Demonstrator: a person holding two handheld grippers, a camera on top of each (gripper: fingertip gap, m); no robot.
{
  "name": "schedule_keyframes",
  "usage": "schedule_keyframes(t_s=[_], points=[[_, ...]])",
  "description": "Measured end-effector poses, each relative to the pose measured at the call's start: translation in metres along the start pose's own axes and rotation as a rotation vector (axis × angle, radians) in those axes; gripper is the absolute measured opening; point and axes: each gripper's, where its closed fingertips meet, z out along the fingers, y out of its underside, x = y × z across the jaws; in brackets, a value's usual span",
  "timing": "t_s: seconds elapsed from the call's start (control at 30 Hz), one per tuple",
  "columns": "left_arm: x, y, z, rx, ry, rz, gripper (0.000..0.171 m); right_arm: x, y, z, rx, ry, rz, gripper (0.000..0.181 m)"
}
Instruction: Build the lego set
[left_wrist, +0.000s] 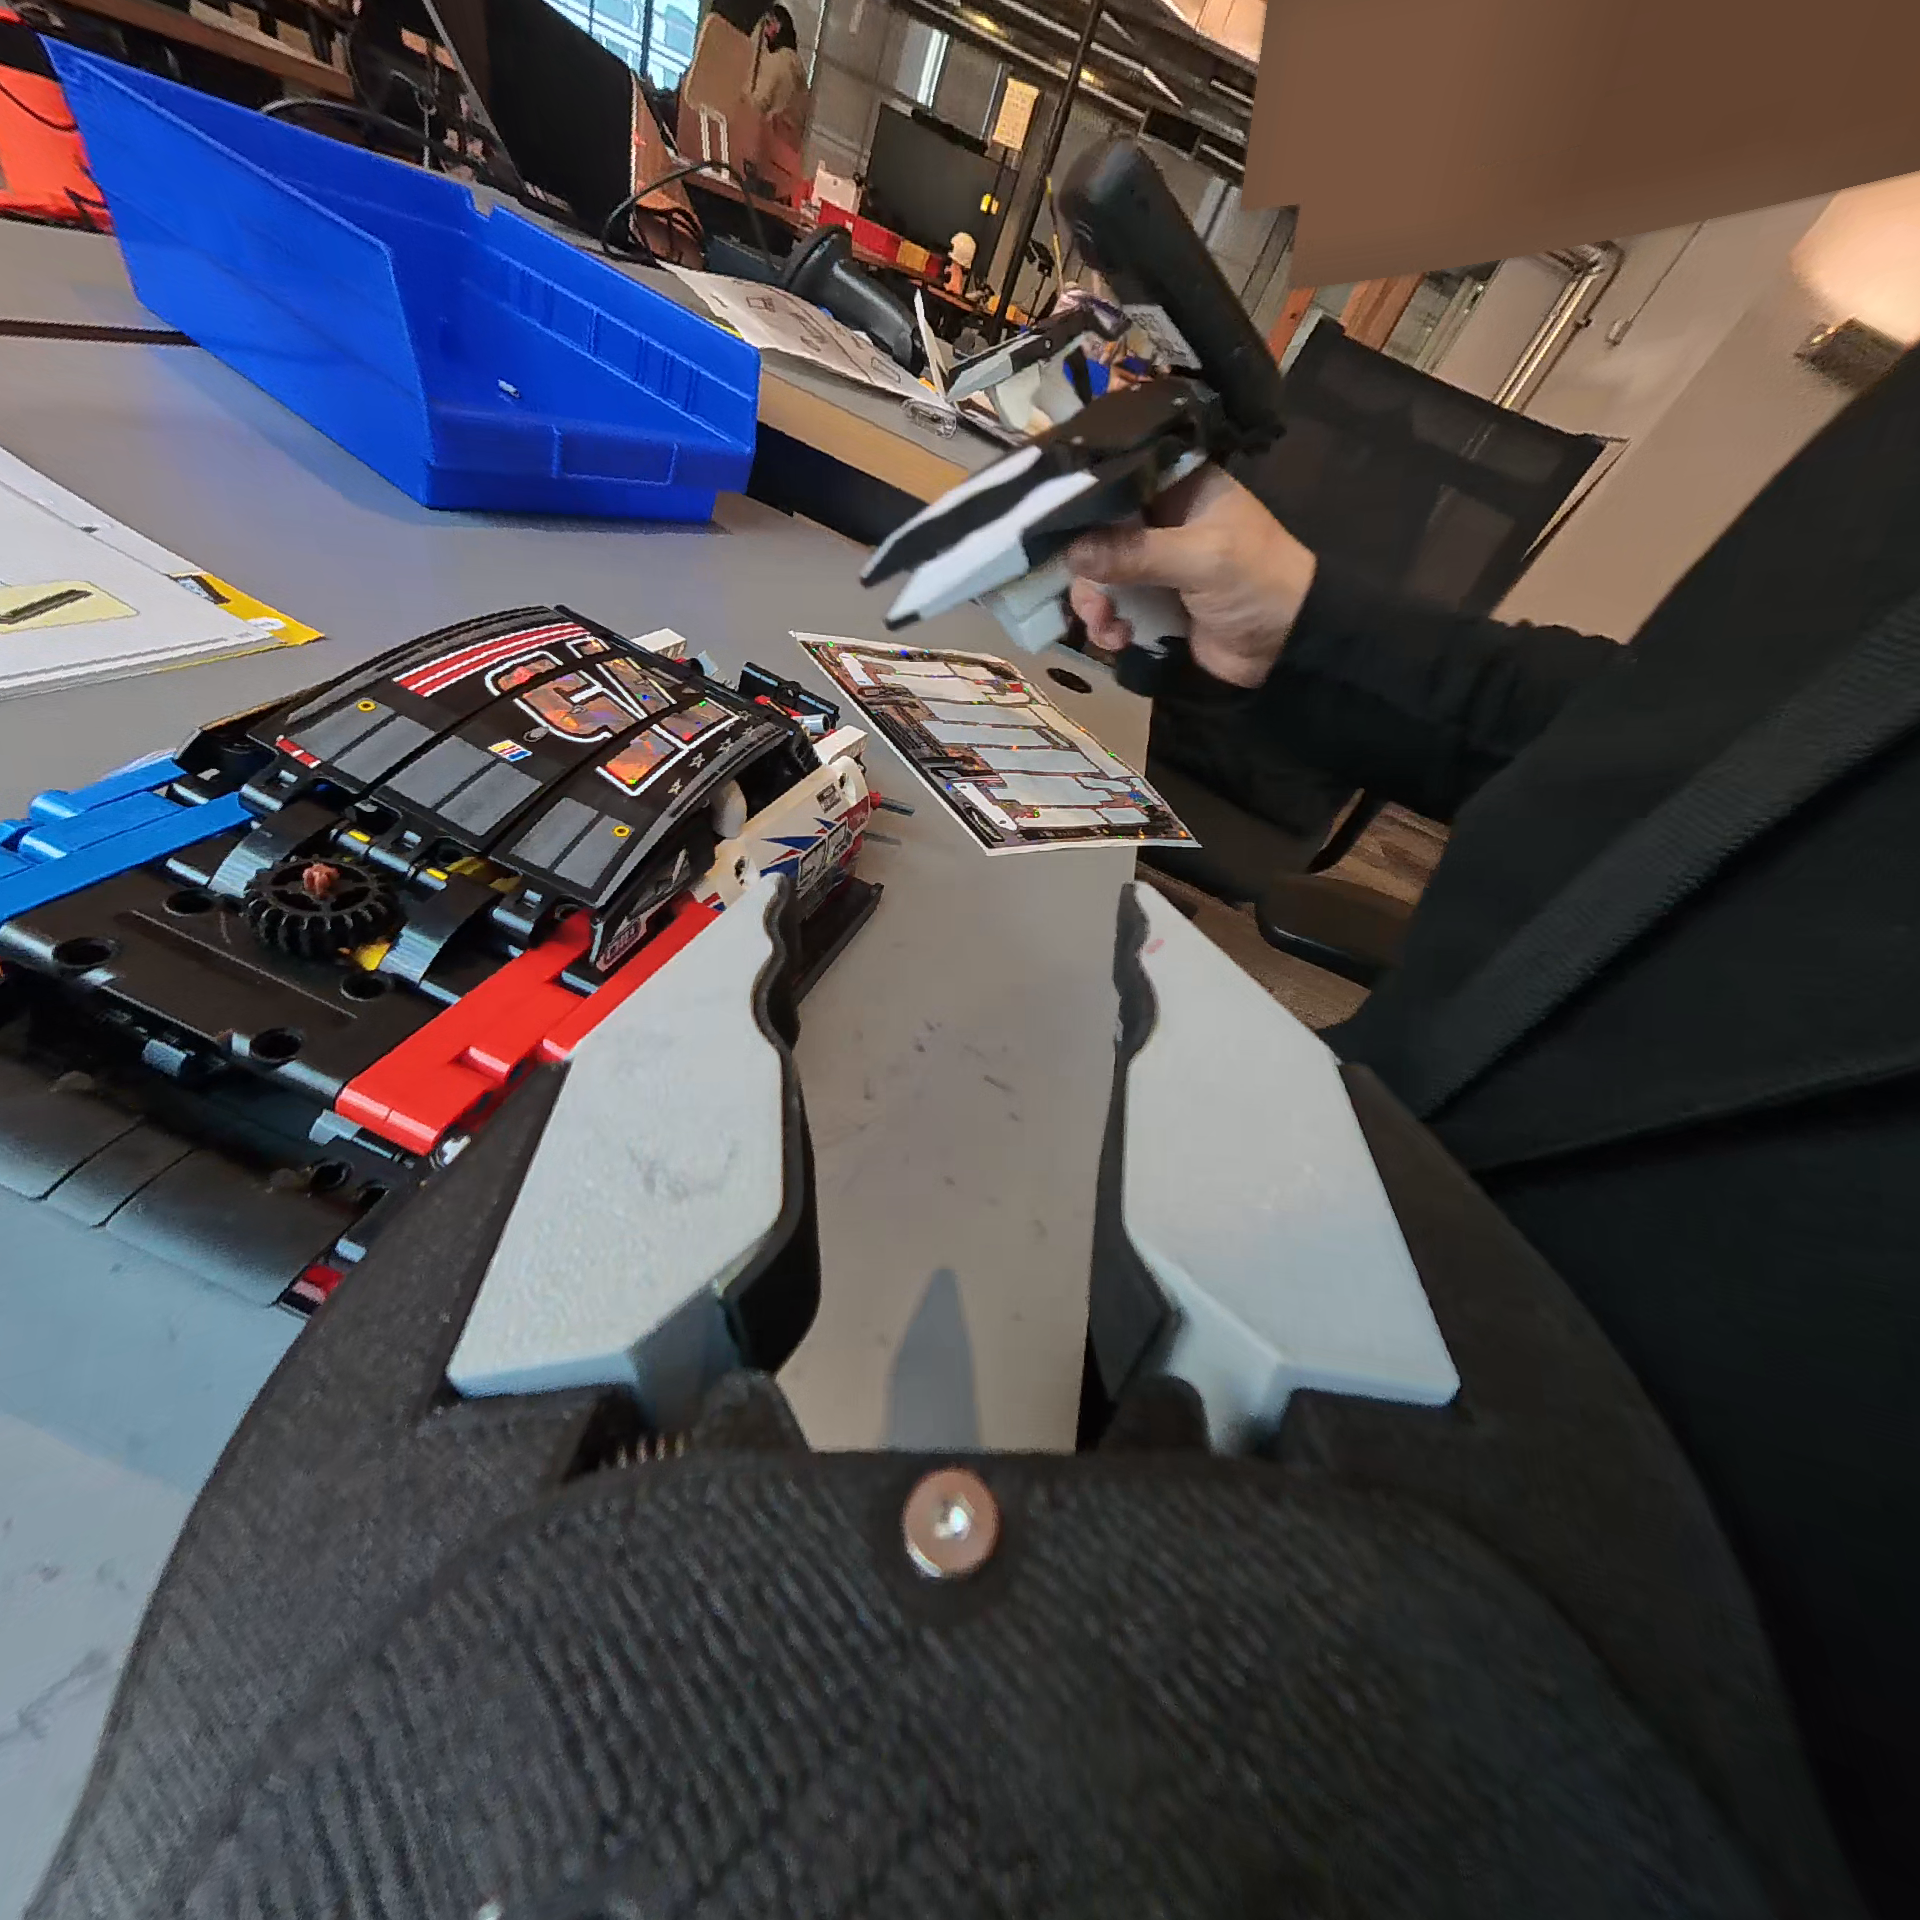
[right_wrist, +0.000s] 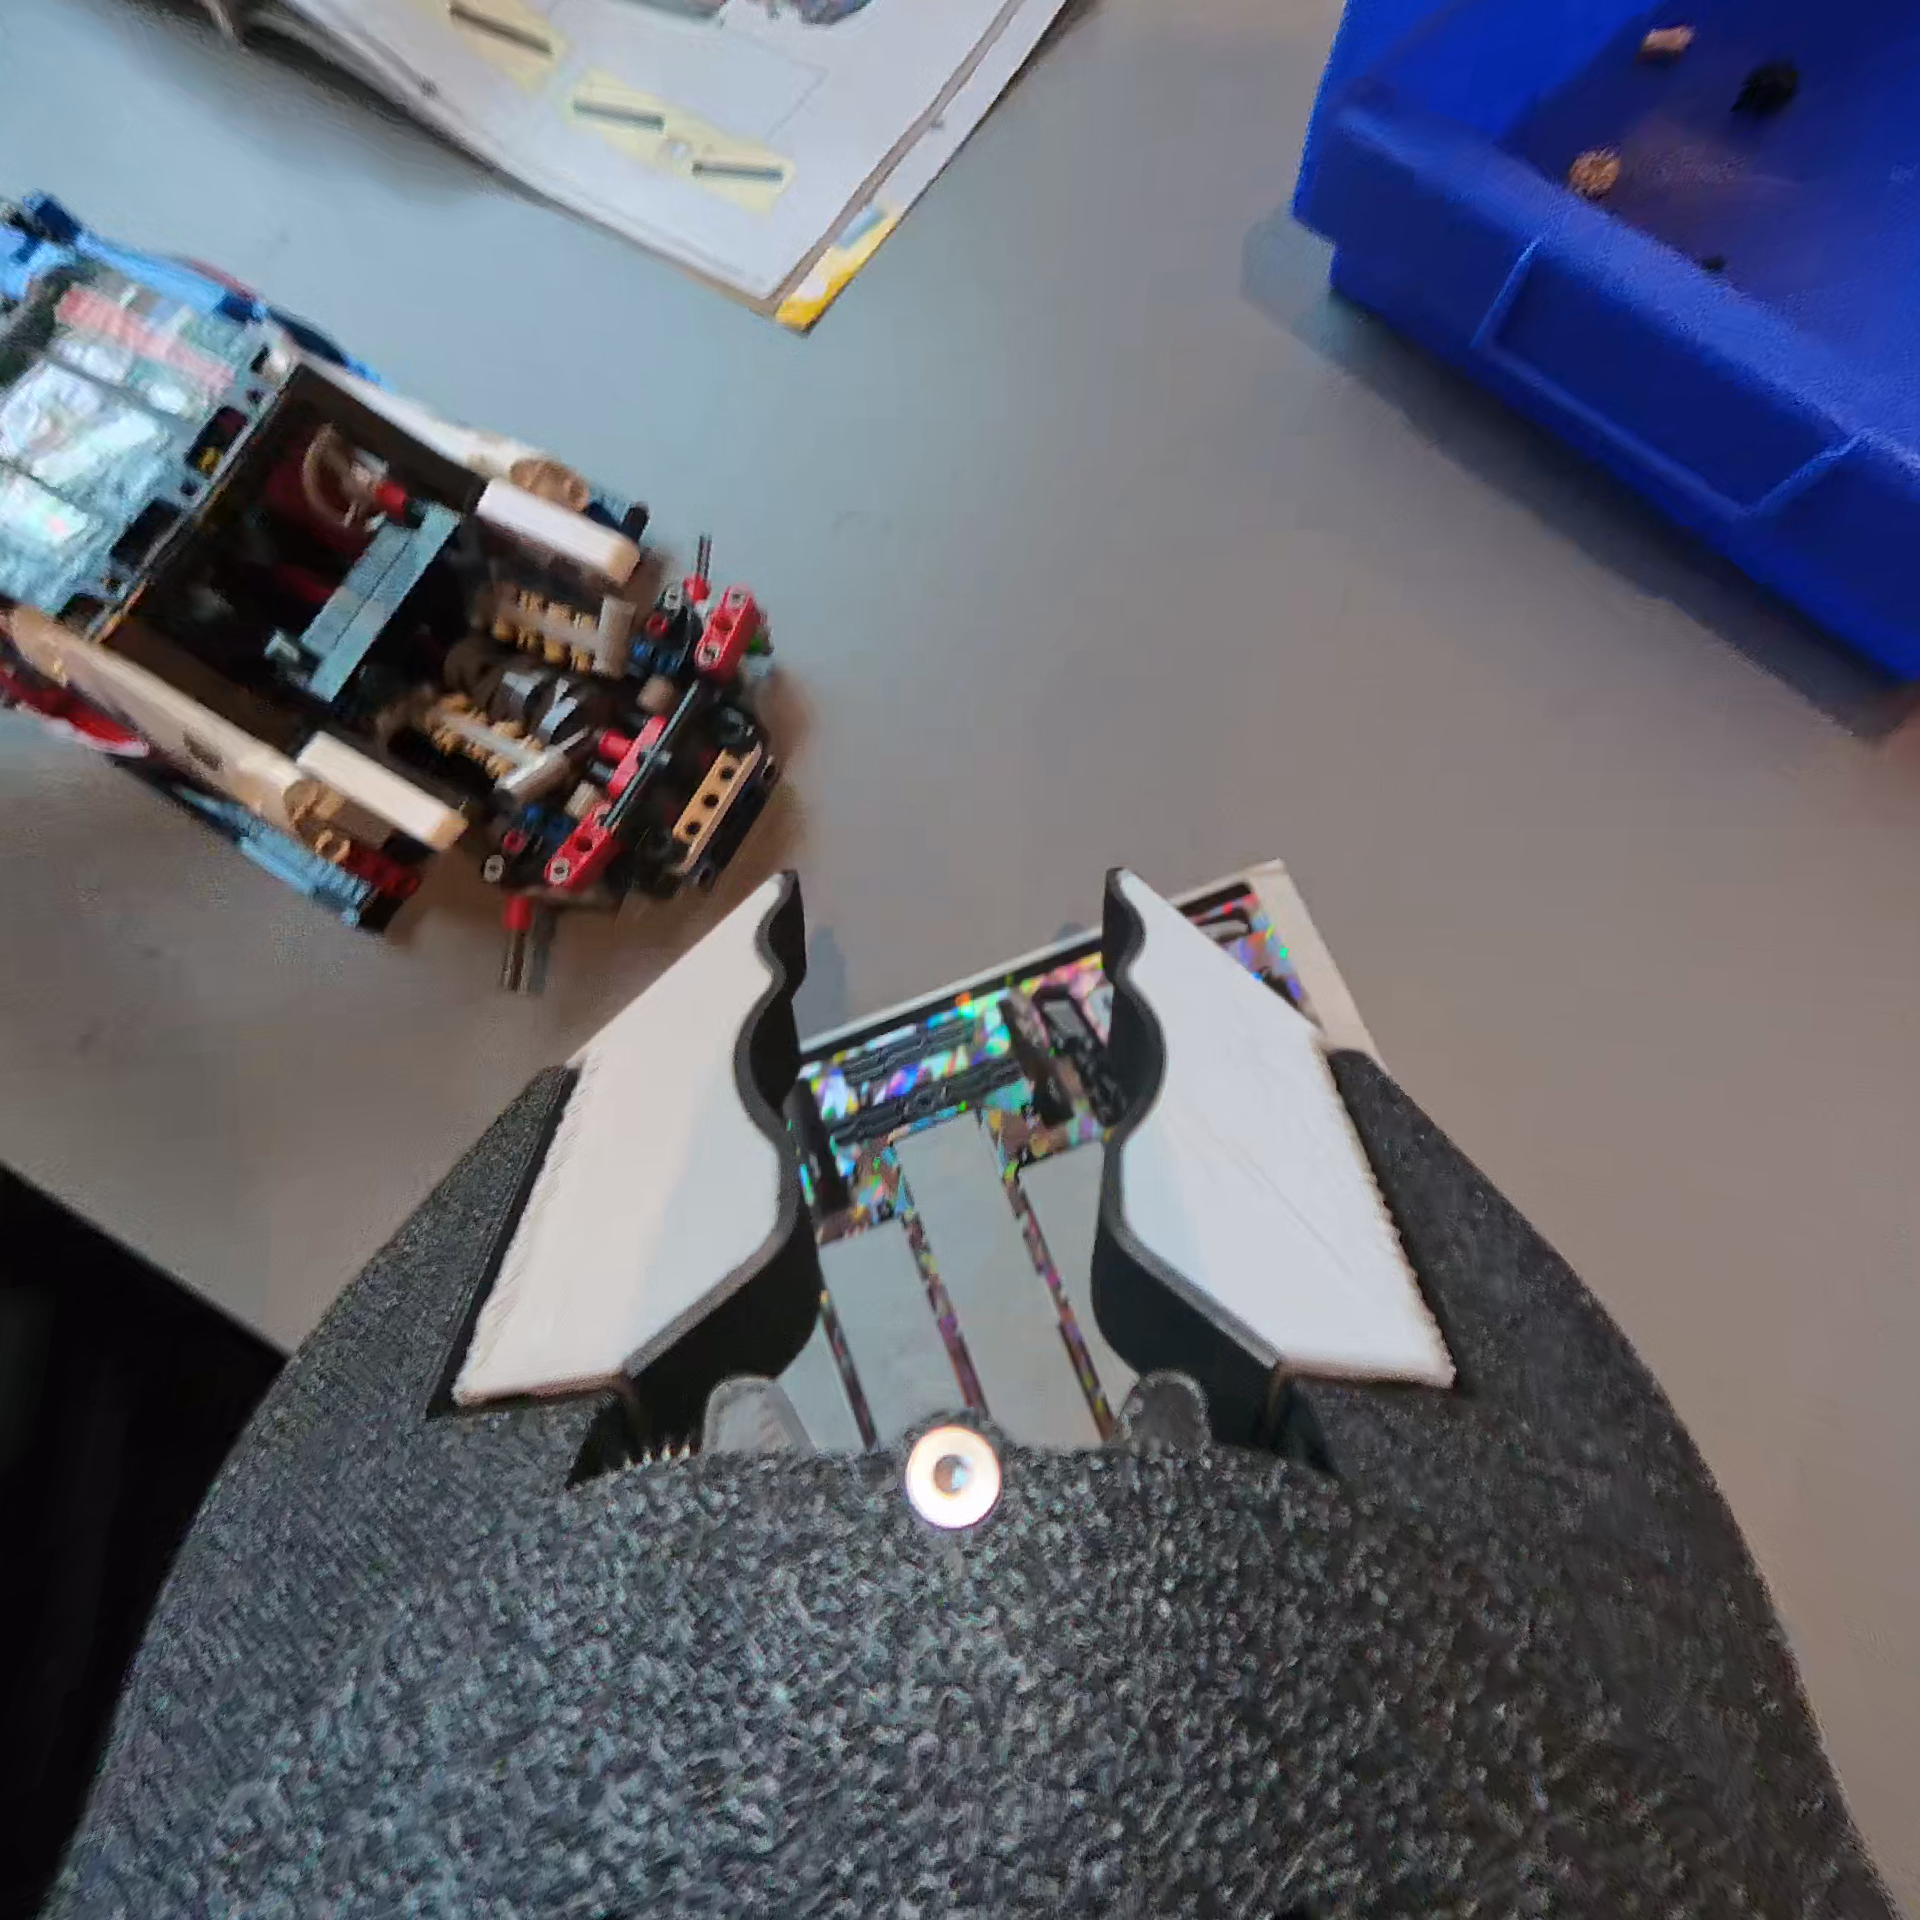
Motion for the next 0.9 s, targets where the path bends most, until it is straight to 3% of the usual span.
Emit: schedule_keyframes(t_s=[0.2, 0.47, 0.9], points=[[-0.004, 0.005, 0.005, -0.028, -0.032, -0.033, 0.059, -0.019, 0.053, -0.011, -0.151, -0.071, -0.094, 0.058], [-0.007, 0.006, 0.014, -0.036, -0.103, -0.017, 0.058, -0.038, 0.086, -0.015, -0.157, -0.171, -0.144, 0.063], [-0.004, 0.004, 0.016, -0.015, -0.141, 0.033, 0.055, -0.049, 0.091, -0.014, -0.155, -0.19, -0.277, 0.061]])
